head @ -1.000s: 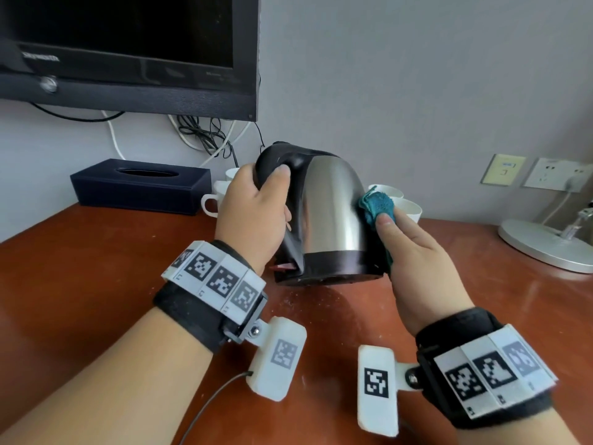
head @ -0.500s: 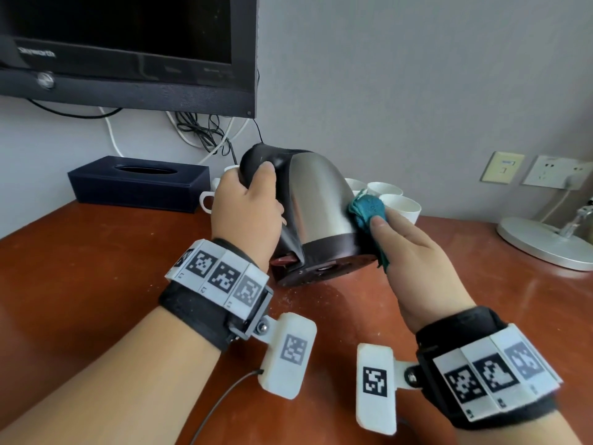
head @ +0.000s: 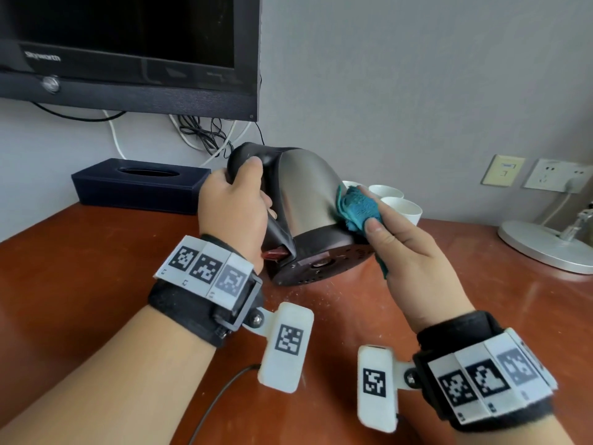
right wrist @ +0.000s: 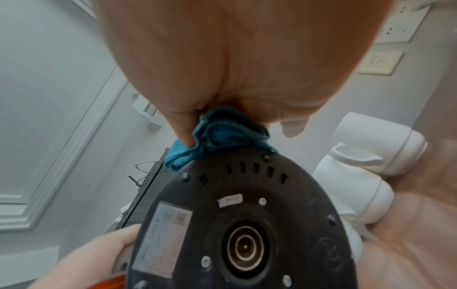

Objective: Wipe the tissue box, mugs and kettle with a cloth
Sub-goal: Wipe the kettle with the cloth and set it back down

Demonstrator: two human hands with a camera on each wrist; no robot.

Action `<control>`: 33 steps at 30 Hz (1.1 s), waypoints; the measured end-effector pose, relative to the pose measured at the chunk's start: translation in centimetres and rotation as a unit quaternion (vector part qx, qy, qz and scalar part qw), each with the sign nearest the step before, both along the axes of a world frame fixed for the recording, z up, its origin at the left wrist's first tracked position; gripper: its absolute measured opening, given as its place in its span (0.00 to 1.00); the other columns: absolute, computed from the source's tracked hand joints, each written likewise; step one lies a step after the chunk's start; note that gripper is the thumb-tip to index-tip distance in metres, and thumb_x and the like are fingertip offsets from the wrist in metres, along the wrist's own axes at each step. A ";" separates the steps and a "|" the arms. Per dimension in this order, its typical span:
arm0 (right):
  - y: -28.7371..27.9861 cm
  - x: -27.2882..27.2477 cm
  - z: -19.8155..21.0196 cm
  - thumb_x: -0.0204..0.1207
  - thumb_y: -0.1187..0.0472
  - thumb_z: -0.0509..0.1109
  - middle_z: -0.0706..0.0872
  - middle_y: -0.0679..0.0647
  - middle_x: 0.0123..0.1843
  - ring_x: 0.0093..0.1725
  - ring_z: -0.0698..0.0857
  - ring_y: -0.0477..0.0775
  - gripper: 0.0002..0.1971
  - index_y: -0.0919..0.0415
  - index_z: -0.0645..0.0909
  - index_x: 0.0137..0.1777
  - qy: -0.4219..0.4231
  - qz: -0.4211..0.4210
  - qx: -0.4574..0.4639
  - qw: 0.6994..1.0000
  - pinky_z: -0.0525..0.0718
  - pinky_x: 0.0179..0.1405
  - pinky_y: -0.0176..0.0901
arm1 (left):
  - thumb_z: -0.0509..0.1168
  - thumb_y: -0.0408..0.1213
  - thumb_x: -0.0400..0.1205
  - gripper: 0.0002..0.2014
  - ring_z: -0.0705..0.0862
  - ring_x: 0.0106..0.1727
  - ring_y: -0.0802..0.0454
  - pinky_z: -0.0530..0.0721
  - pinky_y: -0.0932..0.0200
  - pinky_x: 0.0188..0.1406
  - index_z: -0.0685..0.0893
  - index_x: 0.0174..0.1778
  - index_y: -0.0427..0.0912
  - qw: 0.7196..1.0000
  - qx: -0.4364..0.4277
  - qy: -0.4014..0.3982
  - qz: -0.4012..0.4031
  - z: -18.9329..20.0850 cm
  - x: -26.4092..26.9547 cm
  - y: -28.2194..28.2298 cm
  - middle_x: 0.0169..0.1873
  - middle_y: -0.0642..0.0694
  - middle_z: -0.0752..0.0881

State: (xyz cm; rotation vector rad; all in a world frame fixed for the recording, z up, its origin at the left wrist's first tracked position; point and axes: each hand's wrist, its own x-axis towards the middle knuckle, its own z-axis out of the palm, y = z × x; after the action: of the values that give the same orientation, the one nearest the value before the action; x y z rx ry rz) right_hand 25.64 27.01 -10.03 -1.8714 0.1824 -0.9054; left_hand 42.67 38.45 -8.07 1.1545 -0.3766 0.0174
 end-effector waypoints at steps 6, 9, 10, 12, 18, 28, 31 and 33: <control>0.2 -0.3 0.1 0.89 0.63 0.66 0.86 0.33 0.68 0.66 0.83 0.29 0.21 0.43 0.80 0.78 -0.030 0.056 -0.026 0.998 0.76 0.62 0.20 | 0.67 0.45 0.87 0.14 0.78 0.21 0.51 0.77 0.59 0.24 0.82 0.47 0.37 0.998 -0.047 0.035 -0.003 0.6 0.9 0.8 0.22 0.49 0.79; 0.3 -0.3 0.0 0.87 0.65 0.66 0.75 0.30 0.82 0.87 0.62 0.33 0.23 0.43 0.79 0.78 -0.007 0.081 -0.091 0.993 0.60 0.80 0.23 | 0.67 0.44 0.87 0.13 0.77 0.21 0.51 0.77 0.61 0.23 0.79 0.42 0.39 0.998 -0.062 0.024 -0.006 0.9 0.8 0.9 0.21 0.48 0.78; 0.2 -0.3 -0.1 0.87 0.66 0.66 0.75 0.30 0.82 0.87 0.62 0.34 0.24 0.42 0.79 0.78 -0.002 0.080 -0.094 0.992 0.60 0.81 0.24 | 0.67 0.44 0.87 0.14 0.78 0.21 0.50 0.77 0.60 0.23 0.79 0.41 0.40 0.998 -0.063 0.018 -0.006 0.8 0.7 1.0 0.21 0.48 0.78; 0.3 -0.2 -0.1 0.88 0.68 0.65 0.80 0.31 0.78 0.79 0.76 0.37 0.23 0.43 0.81 0.76 -0.007 0.068 -0.057 0.996 0.71 0.75 0.25 | 0.67 0.44 0.88 0.15 0.78 0.21 0.50 0.77 0.59 0.23 0.78 0.39 0.41 0.998 -0.063 0.005 -0.010 0.7 0.7 1.0 0.21 0.47 0.78; -0.8 0.2 -0.6 0.90 0.60 0.65 0.93 0.46 0.63 0.68 0.88 0.47 0.14 0.49 0.90 0.65 -0.074 -0.013 0.157 0.985 0.80 0.77 0.53 | 0.69 0.45 0.86 0.20 0.76 0.25 0.44 0.77 0.49 0.35 0.74 0.31 0.40 0.994 -0.056 -0.064 -0.071 0.4 0.2 0.7 0.20 0.44 0.76; -2.7 -0.6 -0.8 0.85 0.49 0.70 0.91 0.47 0.67 0.69 0.88 0.52 0.14 0.45 0.89 0.67 -0.107 -0.060 0.192 0.974 0.81 0.75 0.64 | 0.67 0.42 0.88 0.20 0.70 0.27 0.39 0.77 0.44 0.39 0.75 0.31 0.40 0.971 -0.025 -0.064 -0.228 -0.5 -0.4 0.5 0.20 0.41 0.70; -2.3 -0.8 -0.5 0.91 0.57 0.63 0.91 0.44 0.67 0.69 0.88 0.43 0.14 0.48 0.87 0.70 -0.087 -0.045 0.174 0.980 0.83 0.71 0.44 | 0.69 0.45 0.86 0.20 0.68 0.26 0.42 0.75 0.46 0.37 0.75 0.31 0.41 0.968 -0.012 -0.062 -0.243 -0.7 -0.3 0.6 0.21 0.40 0.69; -2.4 -0.9 -0.4 0.92 0.58 0.61 0.91 0.43 0.67 0.69 0.87 0.41 0.16 0.48 0.85 0.72 -0.079 -0.045 0.166 0.982 0.83 0.69 0.38 | 0.69 0.46 0.84 0.20 0.68 0.26 0.40 0.76 0.41 0.40 0.75 0.31 0.39 0.966 -0.011 -0.062 -0.252 -0.6 -0.3 0.6 0.21 0.40 0.69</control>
State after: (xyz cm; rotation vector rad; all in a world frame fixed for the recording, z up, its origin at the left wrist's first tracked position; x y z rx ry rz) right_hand 24.70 24.58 -10.42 -1.4862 0.3040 -1.0126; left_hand 42.36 39.06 -8.68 1.0112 -0.7707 -0.3518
